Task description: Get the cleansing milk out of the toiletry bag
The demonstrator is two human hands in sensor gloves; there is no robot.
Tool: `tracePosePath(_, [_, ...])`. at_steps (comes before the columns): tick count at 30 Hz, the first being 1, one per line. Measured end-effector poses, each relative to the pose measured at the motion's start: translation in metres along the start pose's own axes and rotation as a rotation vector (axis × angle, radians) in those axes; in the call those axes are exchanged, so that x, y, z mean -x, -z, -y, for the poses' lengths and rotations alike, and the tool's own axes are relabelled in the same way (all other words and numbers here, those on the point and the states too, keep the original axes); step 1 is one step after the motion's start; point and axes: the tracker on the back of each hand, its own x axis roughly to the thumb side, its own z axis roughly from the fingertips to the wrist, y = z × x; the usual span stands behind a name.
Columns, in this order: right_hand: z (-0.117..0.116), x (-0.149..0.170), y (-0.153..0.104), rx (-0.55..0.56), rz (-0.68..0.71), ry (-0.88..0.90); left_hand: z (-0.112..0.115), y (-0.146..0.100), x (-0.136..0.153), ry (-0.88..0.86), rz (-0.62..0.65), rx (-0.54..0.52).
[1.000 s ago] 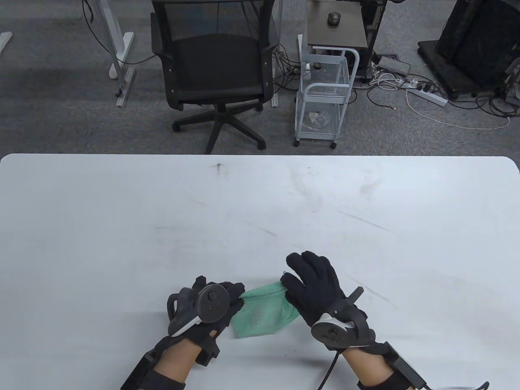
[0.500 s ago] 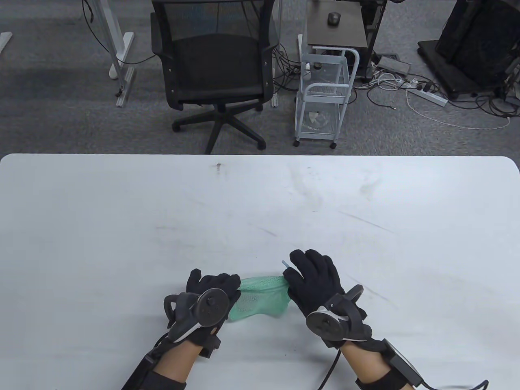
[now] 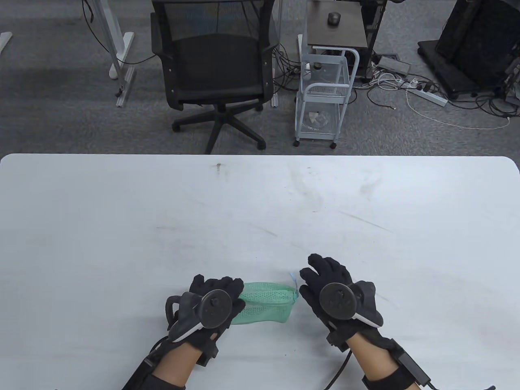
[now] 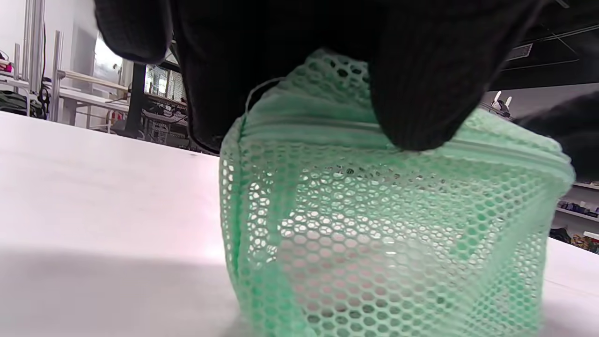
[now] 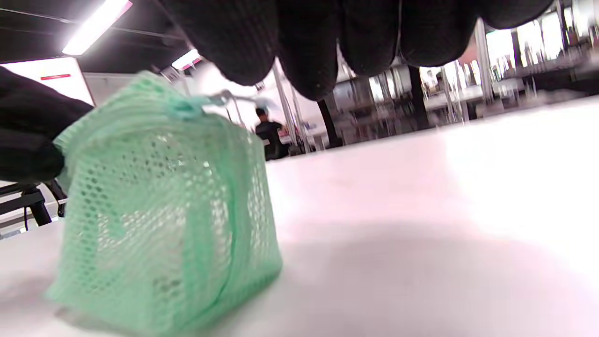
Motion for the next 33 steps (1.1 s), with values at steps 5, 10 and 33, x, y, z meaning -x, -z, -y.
tracePosePath(5, [-0.007,0.015,0.005,-0.13,-0.018,0.169,0.0,-0.001,0.003,-0.033,-0.003,0.0])
tracePosePath(10, [-0.018,0.017,0.008,-0.27,-0.014,0.247,0.002,-0.001,0.005,-0.065,-0.014,0.012])
tracePosePath(33, [-0.031,0.001,0.007,-0.139,0.075,0.187,0.008,0.0,0.004,-0.05,-0.022,0.027])
